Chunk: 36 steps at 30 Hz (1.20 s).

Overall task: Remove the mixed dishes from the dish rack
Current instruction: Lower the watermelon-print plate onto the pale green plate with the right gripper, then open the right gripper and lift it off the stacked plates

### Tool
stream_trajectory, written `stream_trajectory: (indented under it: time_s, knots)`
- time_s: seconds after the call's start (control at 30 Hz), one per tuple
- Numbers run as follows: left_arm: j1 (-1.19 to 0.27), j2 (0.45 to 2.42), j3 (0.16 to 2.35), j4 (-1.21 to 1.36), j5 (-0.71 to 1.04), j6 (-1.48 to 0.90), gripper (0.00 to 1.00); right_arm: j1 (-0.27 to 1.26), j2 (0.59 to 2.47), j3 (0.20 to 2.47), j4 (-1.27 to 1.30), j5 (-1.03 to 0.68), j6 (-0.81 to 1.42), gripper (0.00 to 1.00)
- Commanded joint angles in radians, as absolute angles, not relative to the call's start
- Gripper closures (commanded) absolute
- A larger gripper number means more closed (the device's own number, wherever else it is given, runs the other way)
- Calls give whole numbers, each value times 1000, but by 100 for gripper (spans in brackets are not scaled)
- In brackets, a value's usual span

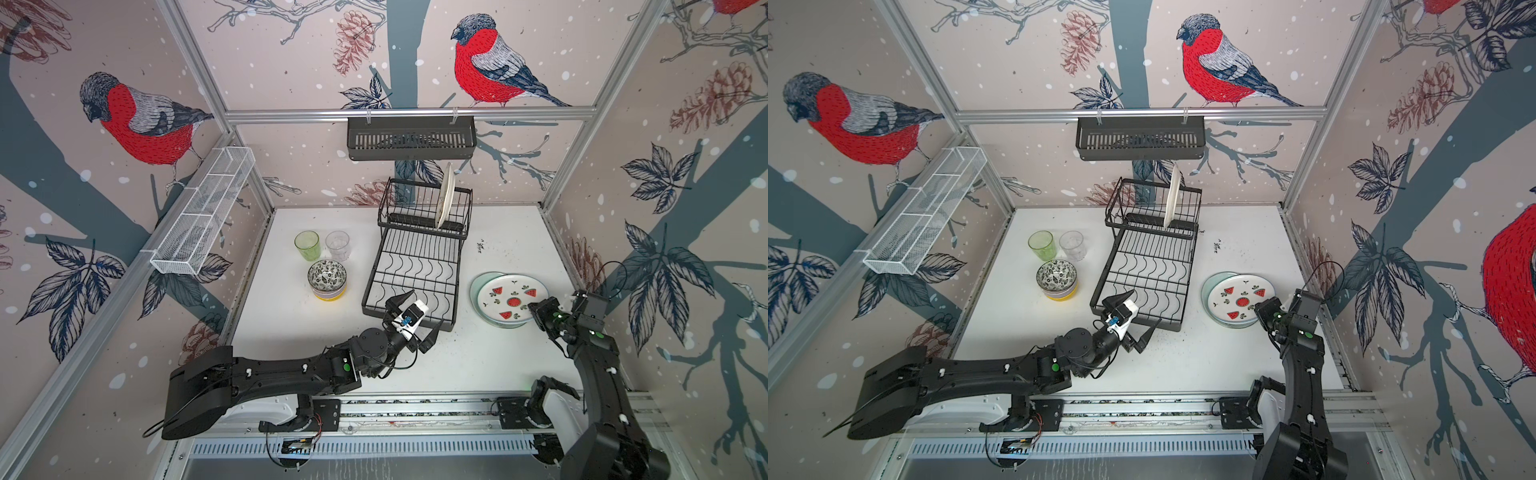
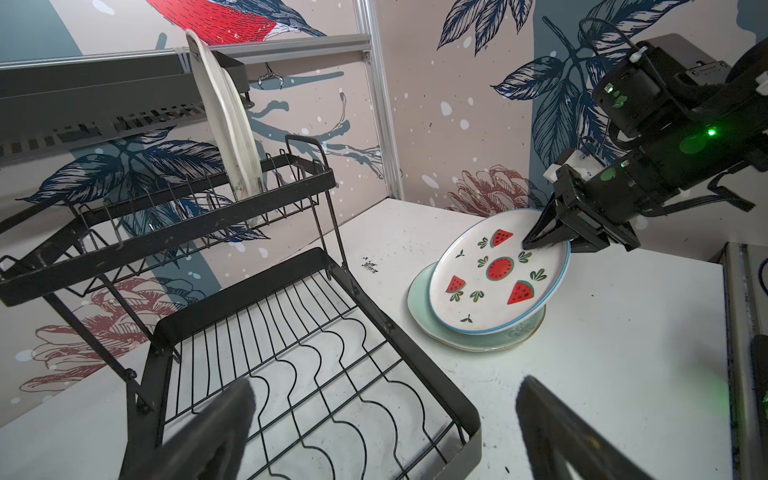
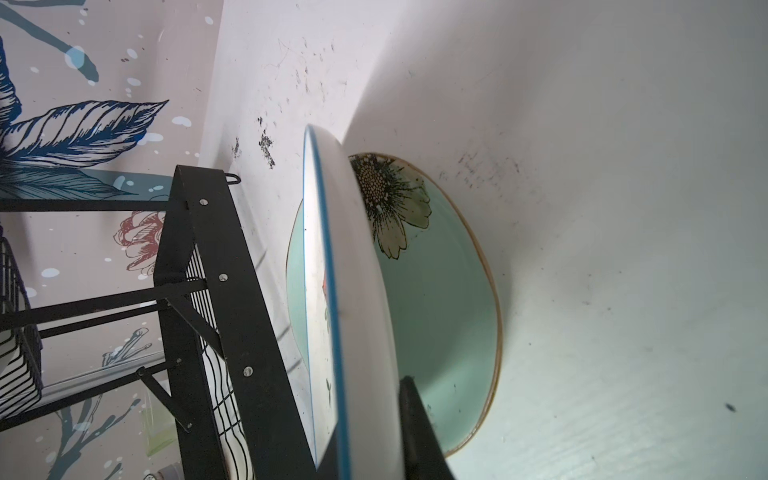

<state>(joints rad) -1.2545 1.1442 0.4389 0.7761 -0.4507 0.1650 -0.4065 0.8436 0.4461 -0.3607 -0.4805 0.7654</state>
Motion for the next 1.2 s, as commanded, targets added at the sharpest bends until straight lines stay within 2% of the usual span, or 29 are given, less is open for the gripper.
stream_trajectory:
  time_s: [0.0, 0.43, 0.53, 0.9, 0.97, 1.07, 1.17]
  knots:
    - [-1252, 1151, 443, 818, -464, 167, 2, -404, 861, 468, -307, -502, 726, 100]
    - [-1251, 1157, 446, 813, -480, 176, 2, -400, 906, 451, -324, -481, 704, 82]
    - [-1250, 1169, 449, 813, -486, 178, 2, -394, 910, 434, -314, -481, 703, 70]
    - [-1249, 1211, 462, 809, -500, 181, 2, -386, 938, 413, -292, -450, 689, 63]
    - [-1247, 1213, 462, 811, -500, 181, 2, -387, 946, 418, -297, -442, 686, 53]
    - [-1245, 1218, 465, 810, -501, 177, 2, -386, 950, 423, -298, -440, 685, 42]
    - [-1243, 1218, 473, 794, -501, 168, 2, -385, 951, 430, -298, -432, 684, 38]
